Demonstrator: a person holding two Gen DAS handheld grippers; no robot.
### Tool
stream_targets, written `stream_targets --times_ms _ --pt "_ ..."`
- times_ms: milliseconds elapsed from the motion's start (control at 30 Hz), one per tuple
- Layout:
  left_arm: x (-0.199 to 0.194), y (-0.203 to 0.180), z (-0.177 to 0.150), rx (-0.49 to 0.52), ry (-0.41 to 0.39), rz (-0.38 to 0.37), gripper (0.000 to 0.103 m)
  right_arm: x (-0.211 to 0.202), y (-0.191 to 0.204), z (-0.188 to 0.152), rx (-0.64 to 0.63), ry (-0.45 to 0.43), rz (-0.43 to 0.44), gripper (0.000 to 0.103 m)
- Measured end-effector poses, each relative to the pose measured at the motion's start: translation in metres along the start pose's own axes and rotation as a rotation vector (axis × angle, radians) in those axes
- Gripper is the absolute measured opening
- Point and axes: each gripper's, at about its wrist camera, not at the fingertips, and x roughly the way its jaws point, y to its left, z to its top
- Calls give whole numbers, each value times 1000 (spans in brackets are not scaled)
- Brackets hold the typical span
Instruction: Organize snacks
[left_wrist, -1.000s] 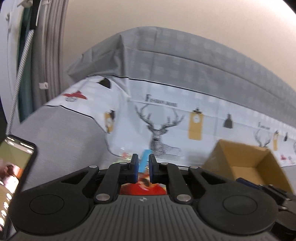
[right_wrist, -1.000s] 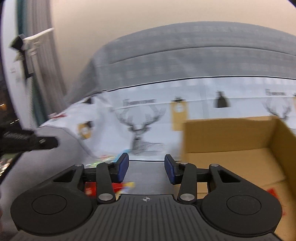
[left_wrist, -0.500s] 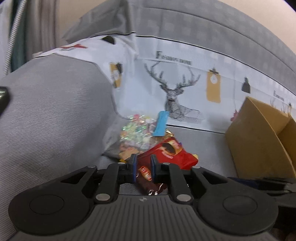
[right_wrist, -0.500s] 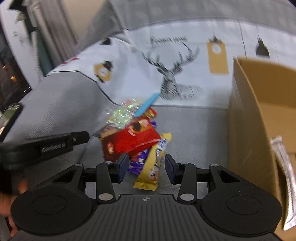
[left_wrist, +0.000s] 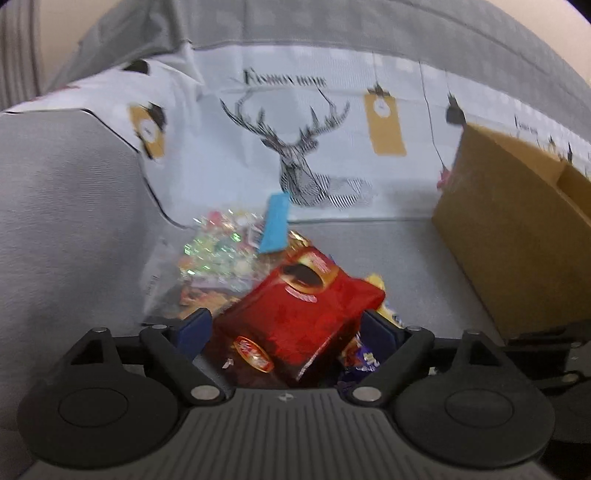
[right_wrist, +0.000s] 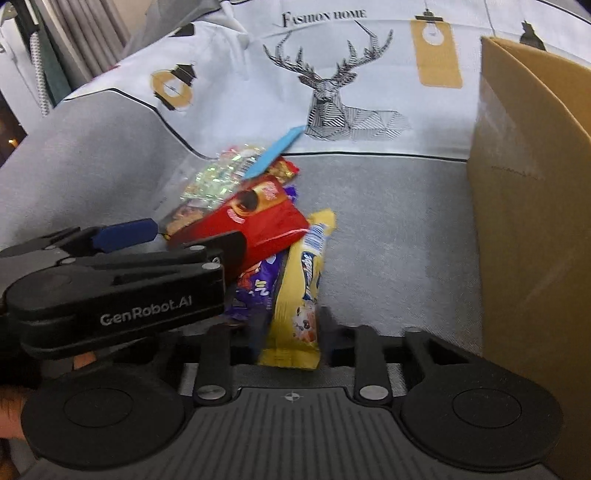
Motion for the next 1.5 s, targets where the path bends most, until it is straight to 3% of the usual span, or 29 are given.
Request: stream_targets --times_ms 133,267,367,467,500,533,567,733,767,800,900,967,1133,1500 --pt "11 -7 -3 52 12 25 96 -4 -2 -3 -24 -2 -29 24" --pt "14 -4 -1 22 25 23 93 -10 -5 -6 -27 18 -33 24" --pt "9 -5 3 19 31 10 74 -14 -5 -8 -39 40 -25 24" --pt "2 -9 5 31 39 -12 46 -18 -1 -13 -58 60 -1 24" --pt "-1 -8 5 23 48 -21 31 -19 1 -14 -69 66 7 25" --pt "-3 -6 6 4 59 -28 9 -20 3 -16 -84 74 15 25" --pt "-5 -4 7 -23 74 -43 0 -20 5 -18 -93 78 19 25" --pt "-21 12 5 -114 100 -21 0 -22 11 -23 -112 91 21 26" --pt "-25 13 5 -124 87 -25 1 -23 11 -24 -107 90 17 26" --pt "-28 14 6 -127 76 -30 9 -23 11 -24 -97 86 14 26" --pt "-31 9 5 -92 53 -34 35 -25 10 -24 -73 68 16 41" --pt "-29 3 6 -59 40 -38 42 -25 11 -23 -70 54 13 48" --pt "-15 -9 10 -23 20 -11 80 -17 9 -19 -63 46 -7 54" --pt "29 -20 16 11 58 51 91 0 10 -11 -96 51 -45 52"
